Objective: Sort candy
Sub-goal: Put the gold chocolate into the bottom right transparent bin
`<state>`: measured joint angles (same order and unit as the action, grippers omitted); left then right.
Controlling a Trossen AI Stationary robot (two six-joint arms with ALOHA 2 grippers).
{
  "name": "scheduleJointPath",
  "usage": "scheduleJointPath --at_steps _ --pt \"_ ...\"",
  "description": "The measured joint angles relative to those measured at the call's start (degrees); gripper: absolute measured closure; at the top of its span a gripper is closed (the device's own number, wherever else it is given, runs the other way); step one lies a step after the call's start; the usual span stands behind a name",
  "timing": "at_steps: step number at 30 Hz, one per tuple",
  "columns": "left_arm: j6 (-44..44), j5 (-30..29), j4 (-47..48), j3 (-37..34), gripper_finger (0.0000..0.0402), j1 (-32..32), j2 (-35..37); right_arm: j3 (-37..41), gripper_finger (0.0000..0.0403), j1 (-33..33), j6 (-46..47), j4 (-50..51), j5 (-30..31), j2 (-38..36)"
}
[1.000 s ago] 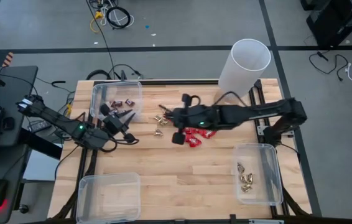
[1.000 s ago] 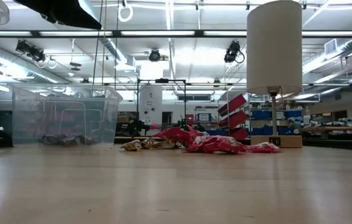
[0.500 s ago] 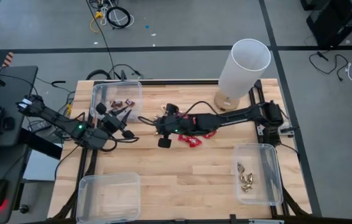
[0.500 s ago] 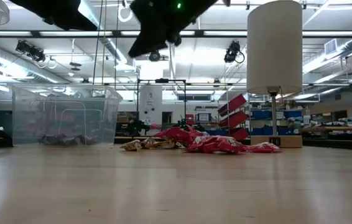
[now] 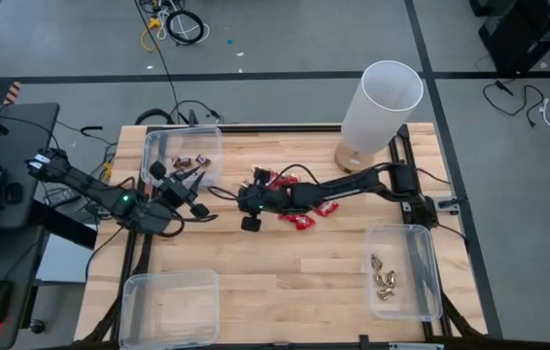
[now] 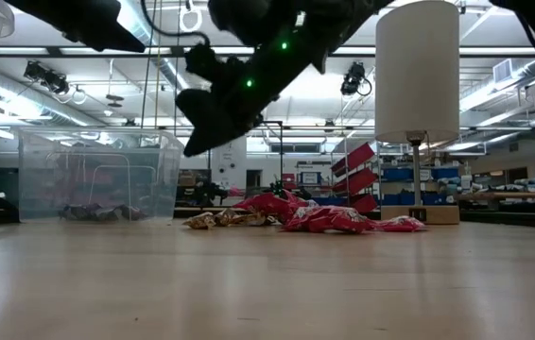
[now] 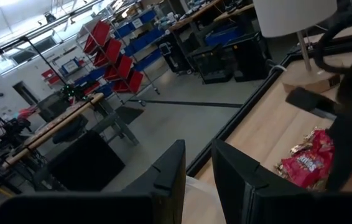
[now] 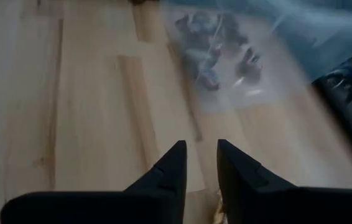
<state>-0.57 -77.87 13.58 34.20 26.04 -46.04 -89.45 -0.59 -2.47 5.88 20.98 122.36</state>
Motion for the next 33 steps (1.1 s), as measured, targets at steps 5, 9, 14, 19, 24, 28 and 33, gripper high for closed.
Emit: scheduleJointPath --at_steps 5,9,14,19,24,28,33 --pt "2.7 0.0 2.5 0.0 0.0319 0.0 0.0 0.0 0.0302 0.1 2.9 1.3 -4.0 0.4" --pt "2.7 0.0 2.9 0.0 0.0319 0.0 0.0 0.0 0.0281 0.0 2.8 2.6 -4.2 0.4" --pt "2.8 0.0 3.4 0.0 0.0319 0.0 0.0 0.0 0.026 0.1 3.5 7.1 -4.2 0.4" --pt "2.8 0.1 4.3 0.0 0.0319 0.0 0.0 0.0 0.0254 0.6 3.8 11.3 -4.4 0.4" --pt "2.8 0.1 4.4 0.0 0.0319 0.0 0.0 2.6 0.0254 0.8 3.5 7.6 -7.1 0.4" --pt "2.8 0.1 4.2 0.0 0.0319 0.0 0.0 6.6 0.0254 0.7 2.5 -0.3 -8.1 0.4" --pt "2.8 0.1 4.1 0.0 0.0319 0.0 0.0 10.3 0.0248 1.0 2.4 -8.2 -8.0 0.4"
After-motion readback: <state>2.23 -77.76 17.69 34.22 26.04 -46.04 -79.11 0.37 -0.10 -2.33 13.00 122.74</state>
